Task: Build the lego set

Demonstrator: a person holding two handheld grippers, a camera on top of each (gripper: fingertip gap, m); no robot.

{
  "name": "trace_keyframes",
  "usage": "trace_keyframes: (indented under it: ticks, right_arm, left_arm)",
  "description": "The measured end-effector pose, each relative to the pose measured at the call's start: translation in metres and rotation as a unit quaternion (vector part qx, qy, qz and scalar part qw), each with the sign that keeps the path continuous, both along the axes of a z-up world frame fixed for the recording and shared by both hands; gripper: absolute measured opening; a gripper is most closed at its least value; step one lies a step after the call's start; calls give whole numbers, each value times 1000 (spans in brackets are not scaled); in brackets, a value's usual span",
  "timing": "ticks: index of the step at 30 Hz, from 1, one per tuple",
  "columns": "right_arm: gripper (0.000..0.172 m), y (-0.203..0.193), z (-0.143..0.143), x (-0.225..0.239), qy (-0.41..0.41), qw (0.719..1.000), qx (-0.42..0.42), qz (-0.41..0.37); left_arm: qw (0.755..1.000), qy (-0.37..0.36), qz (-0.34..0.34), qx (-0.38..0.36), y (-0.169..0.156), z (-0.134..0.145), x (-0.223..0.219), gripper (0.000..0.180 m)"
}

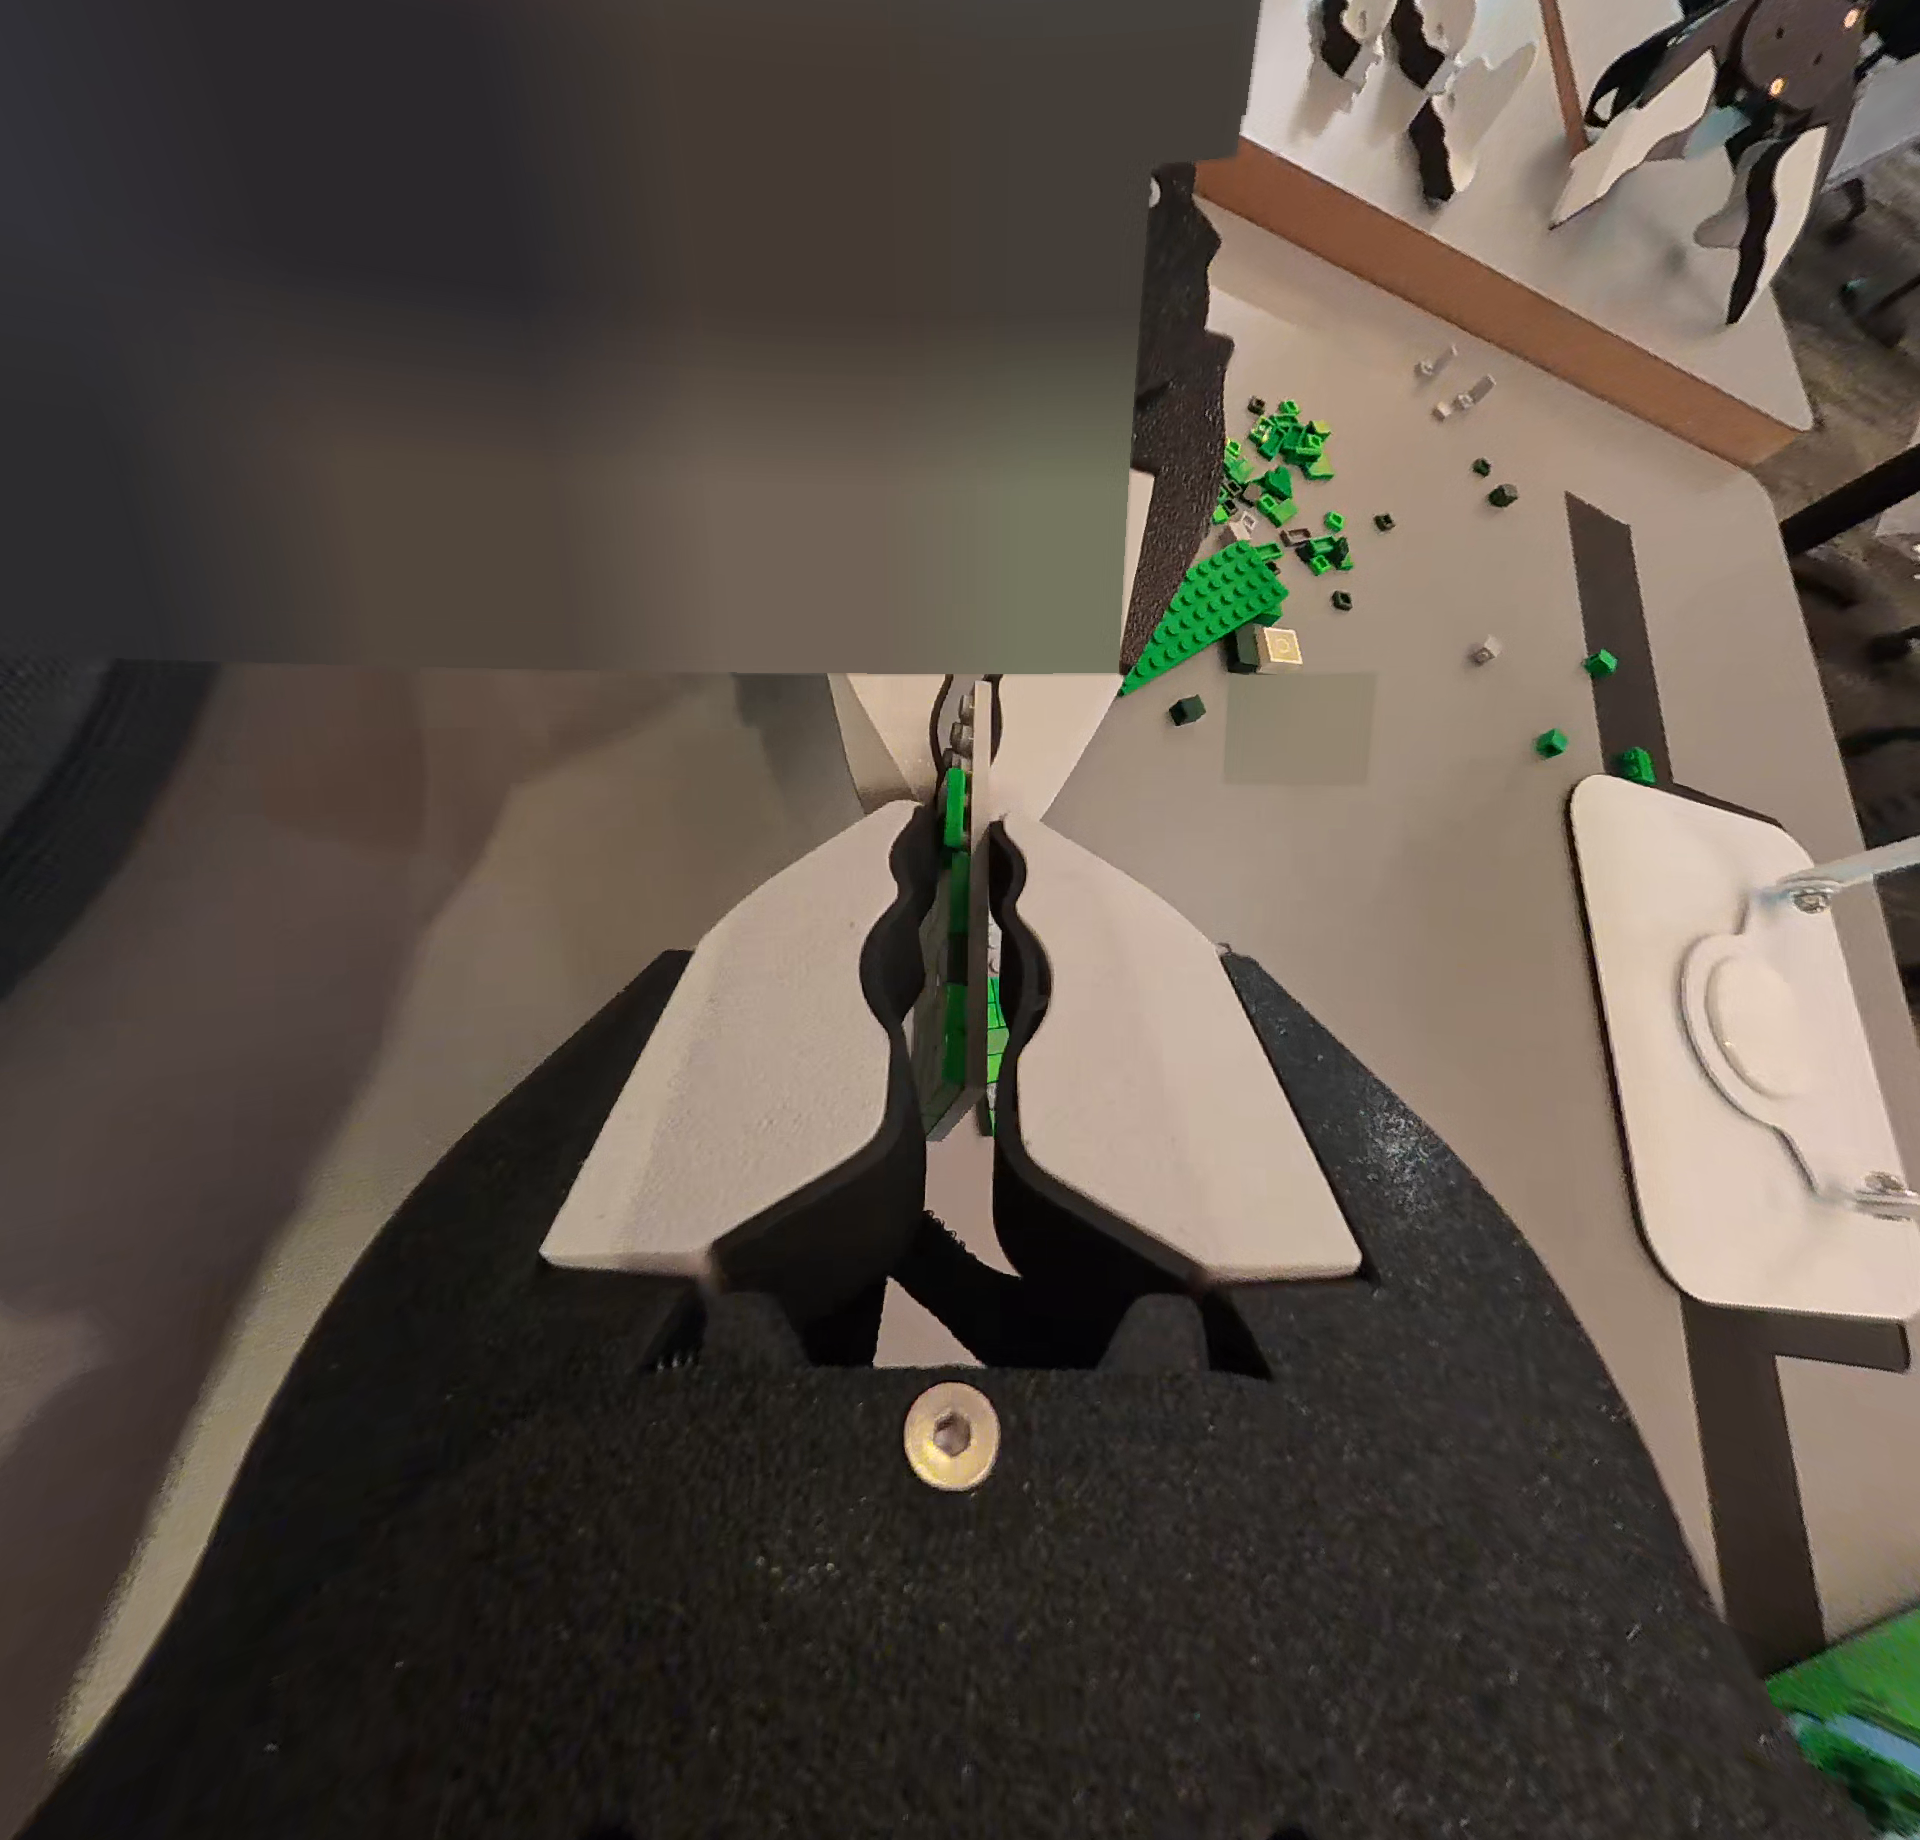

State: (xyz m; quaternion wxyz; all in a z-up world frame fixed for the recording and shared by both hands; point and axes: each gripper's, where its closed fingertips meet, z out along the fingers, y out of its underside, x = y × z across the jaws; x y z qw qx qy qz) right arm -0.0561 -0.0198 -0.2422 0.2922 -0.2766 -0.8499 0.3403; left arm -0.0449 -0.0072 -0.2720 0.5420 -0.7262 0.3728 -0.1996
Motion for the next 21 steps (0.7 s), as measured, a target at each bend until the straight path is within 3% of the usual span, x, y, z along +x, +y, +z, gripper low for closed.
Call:
trace_keyframes:
  ticks: [6,13,21]
  right_arm:
    - [8,0,-2,1,-33,999,3,-5]
    - [9,5,-12,2,-50,993,103,-19]
    - [8,2,-8,5,-109,993,25,-39]
  left_arm:
    - [999,43,14,8,1,-1,-3,4]
    - [996,76,31,-22,1,-9,-4,4]
    - [998,54,21,-37,-2,-7,-1,4]
